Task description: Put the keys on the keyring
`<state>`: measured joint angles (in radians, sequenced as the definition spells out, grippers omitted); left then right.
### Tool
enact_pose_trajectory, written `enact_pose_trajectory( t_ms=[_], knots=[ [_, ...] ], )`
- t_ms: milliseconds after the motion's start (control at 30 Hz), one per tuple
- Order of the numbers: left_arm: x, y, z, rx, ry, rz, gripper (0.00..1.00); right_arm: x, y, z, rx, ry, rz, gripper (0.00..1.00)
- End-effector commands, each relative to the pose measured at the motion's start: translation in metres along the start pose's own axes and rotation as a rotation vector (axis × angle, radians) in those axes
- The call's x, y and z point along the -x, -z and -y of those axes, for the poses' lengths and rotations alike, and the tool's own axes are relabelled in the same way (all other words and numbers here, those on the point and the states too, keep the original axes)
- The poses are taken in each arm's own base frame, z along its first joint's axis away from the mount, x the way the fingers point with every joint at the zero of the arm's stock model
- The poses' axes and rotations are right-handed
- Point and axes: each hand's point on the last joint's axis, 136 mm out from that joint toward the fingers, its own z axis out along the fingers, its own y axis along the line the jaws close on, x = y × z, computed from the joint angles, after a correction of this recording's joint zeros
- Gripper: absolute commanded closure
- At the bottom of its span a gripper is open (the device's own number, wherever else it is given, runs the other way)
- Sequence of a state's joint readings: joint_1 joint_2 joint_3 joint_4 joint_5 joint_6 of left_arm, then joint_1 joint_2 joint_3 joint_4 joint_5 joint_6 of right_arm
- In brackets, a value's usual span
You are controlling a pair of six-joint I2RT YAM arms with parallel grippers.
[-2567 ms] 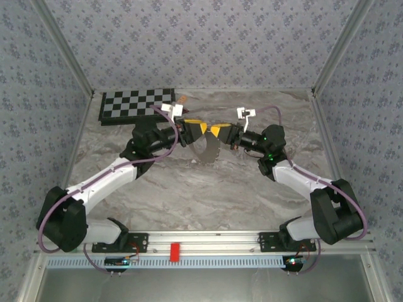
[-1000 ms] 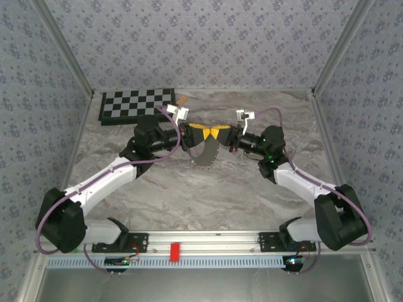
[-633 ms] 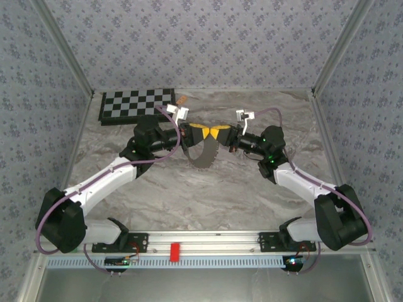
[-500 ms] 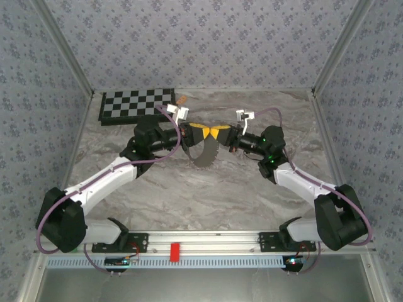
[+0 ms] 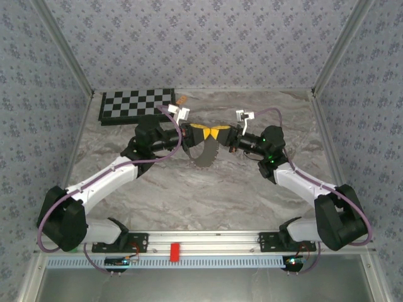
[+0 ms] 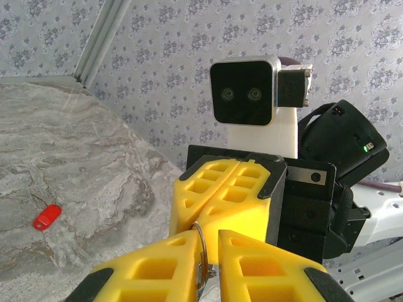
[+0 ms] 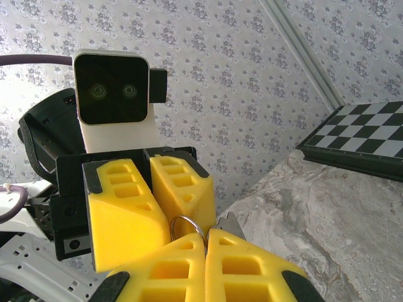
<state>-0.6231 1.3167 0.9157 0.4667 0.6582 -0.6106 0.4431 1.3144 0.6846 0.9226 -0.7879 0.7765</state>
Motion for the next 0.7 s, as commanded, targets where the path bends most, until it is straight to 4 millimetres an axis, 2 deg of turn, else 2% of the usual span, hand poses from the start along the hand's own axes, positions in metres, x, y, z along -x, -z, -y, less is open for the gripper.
enact_pose_trajectory(
  t_ms=[0,367,400,433,467,633,667],
  knots=[
    [0.0077,-0.0014,0.0169,-0.054,-0.053,0.010,0.84,0.0127,0.0034,-0.0065,-0.001,0.033,0.047,1.00],
    [0.0012,-0.0002,0.0115,-0.028,-0.063,0.000,0.84,0.0154,0.0043,-0.0067,0.000,0.027,0.059,1.00],
    [0.0016,0.0000,0.0126,-0.029,-0.065,0.002,0.88,0.0149,0.0042,-0.0069,0.001,0.027,0.058,1.00],
    [0.0011,-0.0001,0.0123,-0.027,-0.064,0.001,0.97,0.0149,0.0039,-0.0070,0.002,0.026,0.059,1.00],
    [0.0010,-0.0001,0.0118,-0.024,-0.066,0.000,1.00,0.0146,0.0038,-0.0068,0.003,0.025,0.057,1.00],
    [0.0013,-0.0003,0.0118,-0.010,-0.078,-0.003,1.00,0.0140,0.0042,-0.0073,0.004,0.021,0.059,0.99],
    [0.0020,0.0004,0.0115,-0.005,-0.082,0.001,1.00,0.0139,0.0045,-0.0070,0.002,0.019,0.058,0.92]
  ],
)
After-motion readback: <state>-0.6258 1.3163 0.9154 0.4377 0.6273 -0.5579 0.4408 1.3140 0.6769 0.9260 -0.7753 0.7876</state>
